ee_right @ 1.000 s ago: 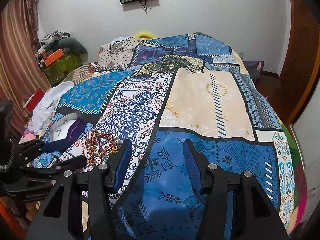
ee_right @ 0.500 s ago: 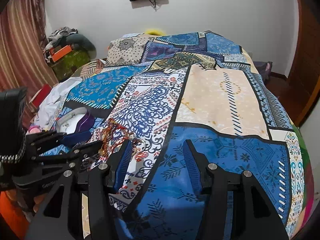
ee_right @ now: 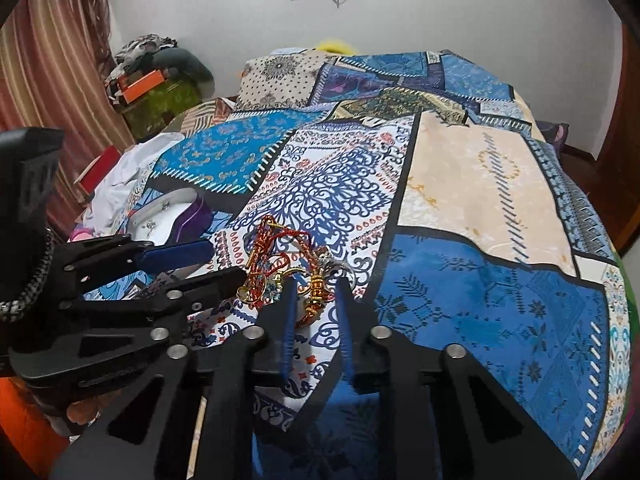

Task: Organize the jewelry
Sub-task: 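Grasp a silver ring with the left tool while the right tool grasps a red beaded bracelet, then carry the silver ring and red bracelet toward the heart box, then lower the ring and bracelet into the heart box and open both tools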

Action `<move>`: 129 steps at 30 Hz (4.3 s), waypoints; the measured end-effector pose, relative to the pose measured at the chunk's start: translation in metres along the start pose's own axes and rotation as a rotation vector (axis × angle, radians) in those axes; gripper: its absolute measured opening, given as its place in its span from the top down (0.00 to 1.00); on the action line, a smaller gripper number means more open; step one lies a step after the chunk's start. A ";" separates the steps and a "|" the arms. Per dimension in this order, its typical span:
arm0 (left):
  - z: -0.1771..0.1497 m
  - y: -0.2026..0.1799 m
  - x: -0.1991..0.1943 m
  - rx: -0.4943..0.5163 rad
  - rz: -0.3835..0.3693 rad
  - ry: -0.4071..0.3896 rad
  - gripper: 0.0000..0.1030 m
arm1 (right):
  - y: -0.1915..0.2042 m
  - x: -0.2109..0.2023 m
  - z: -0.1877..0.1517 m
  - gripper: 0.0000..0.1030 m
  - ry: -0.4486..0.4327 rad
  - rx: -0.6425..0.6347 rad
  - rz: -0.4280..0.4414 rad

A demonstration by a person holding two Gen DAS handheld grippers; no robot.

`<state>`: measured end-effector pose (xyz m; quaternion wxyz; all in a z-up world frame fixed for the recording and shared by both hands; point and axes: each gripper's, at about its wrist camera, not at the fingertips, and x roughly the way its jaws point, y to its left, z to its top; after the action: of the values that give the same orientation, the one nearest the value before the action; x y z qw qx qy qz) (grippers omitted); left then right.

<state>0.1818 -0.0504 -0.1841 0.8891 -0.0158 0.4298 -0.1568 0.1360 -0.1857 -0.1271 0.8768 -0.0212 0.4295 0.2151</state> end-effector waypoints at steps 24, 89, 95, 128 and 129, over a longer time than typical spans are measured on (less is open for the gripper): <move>0.013 -0.005 0.014 0.013 0.000 0.007 0.62 | -0.030 -0.055 0.016 0.94 -0.177 0.074 -0.073; -0.028 0.116 -0.107 -0.199 0.153 -0.238 0.80 | 0.131 0.007 0.056 0.94 -0.128 -0.175 0.105; -0.029 0.128 -0.090 -0.212 0.147 -0.211 0.80 | 0.134 0.035 0.055 0.94 -0.062 -0.177 0.118; -0.016 0.092 -0.053 -0.137 0.084 -0.131 0.80 | 0.078 0.015 0.048 0.85 -0.003 -0.054 0.017; -0.016 0.091 -0.051 -0.136 0.087 -0.126 0.80 | 0.076 0.013 0.047 0.85 -0.005 -0.049 0.012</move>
<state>0.1636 0.0525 -0.1700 0.9172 -0.0671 0.3830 -0.0872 0.1478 -0.1021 -0.0963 0.8759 -0.0395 0.4218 0.2310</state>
